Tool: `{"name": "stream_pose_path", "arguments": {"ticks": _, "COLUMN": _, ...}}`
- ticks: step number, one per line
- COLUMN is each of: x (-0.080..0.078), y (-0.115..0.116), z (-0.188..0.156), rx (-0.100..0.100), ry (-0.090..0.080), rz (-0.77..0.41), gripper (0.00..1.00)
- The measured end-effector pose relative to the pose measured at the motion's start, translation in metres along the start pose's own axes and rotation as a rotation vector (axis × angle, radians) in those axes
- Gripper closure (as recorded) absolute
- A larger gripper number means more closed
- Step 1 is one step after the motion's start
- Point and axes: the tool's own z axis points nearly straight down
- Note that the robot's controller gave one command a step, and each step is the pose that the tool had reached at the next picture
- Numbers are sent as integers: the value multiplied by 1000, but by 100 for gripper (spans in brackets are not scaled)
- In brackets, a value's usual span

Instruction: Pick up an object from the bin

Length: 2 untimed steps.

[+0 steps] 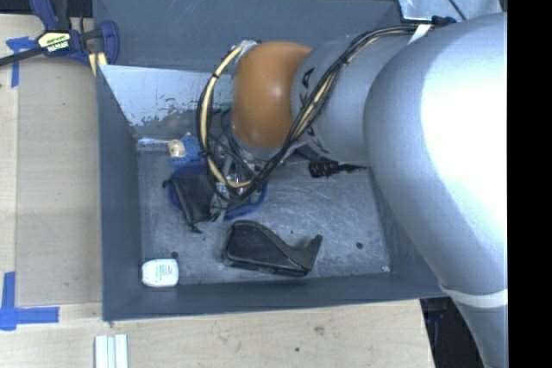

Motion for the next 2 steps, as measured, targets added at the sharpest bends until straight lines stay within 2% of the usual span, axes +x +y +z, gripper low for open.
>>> {"name": "stream_pose_path", "arguments": {"ticks": 2, "x": -2, "y": 0, "z": -1, "rx": -1, "ry": -2, "rz": 2, "gripper": 0}}
